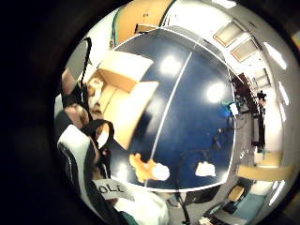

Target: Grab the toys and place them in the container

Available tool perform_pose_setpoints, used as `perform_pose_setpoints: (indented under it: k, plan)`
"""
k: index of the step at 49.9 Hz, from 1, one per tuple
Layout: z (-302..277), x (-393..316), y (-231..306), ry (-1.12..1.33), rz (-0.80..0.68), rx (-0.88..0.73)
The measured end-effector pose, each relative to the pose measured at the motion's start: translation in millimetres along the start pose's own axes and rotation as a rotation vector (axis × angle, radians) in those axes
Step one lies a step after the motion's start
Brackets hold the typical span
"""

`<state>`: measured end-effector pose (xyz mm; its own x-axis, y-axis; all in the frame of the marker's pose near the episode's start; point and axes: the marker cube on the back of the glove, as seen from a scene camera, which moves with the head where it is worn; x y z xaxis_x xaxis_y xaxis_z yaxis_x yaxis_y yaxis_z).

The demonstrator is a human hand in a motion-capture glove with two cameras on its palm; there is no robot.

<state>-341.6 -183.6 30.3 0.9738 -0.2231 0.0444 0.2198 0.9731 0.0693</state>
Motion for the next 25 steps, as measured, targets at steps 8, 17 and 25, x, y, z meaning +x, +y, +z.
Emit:
perform_pose_setpoints:
  k: [8, 17, 25]
  plan:
    - [41.3, 15.9, -19.1, -0.037, -0.321, -0.084]
    - [42.1, -2.6, 7.4, -0.152, -0.143, -0.036]
    - [-6.8, 61.9, 76.6, 0.006, -0.324, 0.042]
